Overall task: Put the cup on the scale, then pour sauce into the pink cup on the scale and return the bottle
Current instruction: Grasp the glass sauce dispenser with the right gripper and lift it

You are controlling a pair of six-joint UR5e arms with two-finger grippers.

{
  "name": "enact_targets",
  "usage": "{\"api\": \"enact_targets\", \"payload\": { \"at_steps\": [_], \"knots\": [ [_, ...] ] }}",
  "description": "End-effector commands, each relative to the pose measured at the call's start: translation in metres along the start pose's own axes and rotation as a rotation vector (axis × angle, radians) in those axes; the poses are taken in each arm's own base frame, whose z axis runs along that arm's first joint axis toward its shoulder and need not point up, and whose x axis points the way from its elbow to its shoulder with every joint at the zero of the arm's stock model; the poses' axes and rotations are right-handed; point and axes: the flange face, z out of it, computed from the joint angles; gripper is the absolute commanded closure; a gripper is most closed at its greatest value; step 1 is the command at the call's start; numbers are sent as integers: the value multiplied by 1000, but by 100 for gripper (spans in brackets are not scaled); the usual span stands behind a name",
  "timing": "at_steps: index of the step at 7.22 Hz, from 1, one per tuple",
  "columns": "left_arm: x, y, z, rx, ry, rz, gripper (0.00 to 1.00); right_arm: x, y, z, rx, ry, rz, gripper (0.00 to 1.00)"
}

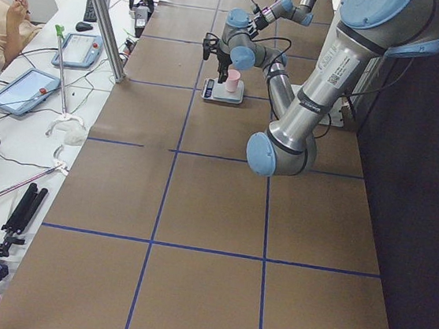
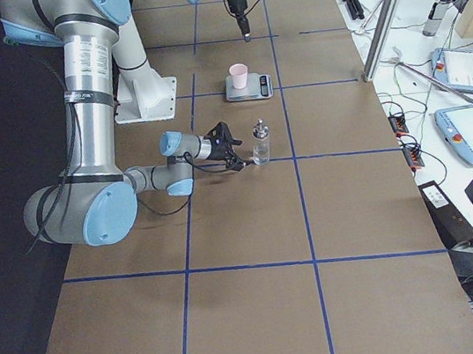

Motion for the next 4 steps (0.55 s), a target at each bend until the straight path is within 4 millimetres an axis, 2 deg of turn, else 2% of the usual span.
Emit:
{"api": "enact_targets", "payload": {
  "at_steps": [1, 4],
  "knots": [
    [-1, -1, 2, 0, -4, -1, 34, -7, -5, 1, 72, 13, -9, 0],
    [0, 0, 1, 1, -3, -2, 34, -14, 2, 14, 73, 14, -54, 0]
  ]
}}
